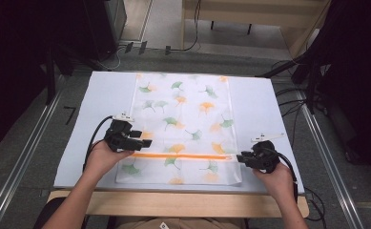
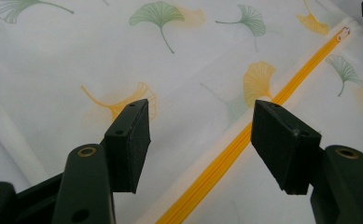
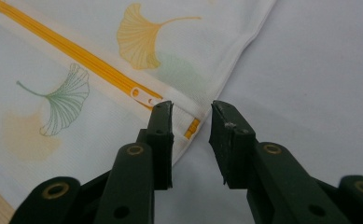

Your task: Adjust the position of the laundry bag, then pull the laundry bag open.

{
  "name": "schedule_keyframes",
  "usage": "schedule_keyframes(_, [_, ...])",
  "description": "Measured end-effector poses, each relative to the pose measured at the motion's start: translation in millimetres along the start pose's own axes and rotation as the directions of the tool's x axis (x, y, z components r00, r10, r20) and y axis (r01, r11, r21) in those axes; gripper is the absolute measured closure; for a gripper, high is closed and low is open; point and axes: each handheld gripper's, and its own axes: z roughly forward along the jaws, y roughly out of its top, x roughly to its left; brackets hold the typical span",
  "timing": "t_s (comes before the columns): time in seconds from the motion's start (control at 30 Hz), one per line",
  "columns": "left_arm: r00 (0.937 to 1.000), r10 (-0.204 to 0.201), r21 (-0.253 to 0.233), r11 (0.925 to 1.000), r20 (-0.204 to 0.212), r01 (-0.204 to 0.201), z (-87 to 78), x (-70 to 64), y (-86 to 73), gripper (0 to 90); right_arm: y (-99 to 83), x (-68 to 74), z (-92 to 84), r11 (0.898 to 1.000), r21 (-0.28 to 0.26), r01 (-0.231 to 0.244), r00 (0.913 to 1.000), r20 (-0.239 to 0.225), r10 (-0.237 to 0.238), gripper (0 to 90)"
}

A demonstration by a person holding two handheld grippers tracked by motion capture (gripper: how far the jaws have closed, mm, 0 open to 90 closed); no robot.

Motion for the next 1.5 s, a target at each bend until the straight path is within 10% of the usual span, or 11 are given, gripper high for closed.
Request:
schedule_keyframes(0.6, [0.9995,0.008,-0.002,1.0000,0.031,-0.008,9.6,-5.5,6.9,38.0,-3.2,6.2,14.3,0.998,0.014,0.063,0.9979,0.012,-0.063,63.5])
schedule_keyframes(0.93, [0.9985,0.024,-0.002,0.9997,0.049,-0.024,14.3,-13.9,11.7,41.1,0.5,15.3,18.8,0.998,0.026,0.065,0.9948,0.076,-0.067,74.1])
schedule_keyframes(1.5, [0.9917,0.075,-0.007,0.9972,0.105,-0.075,29.2,-35.9,15.7,44.6,8.1,7.0,15.5,0.999,0.036,0.028,0.9994,-0.022,-0.027,85.1])
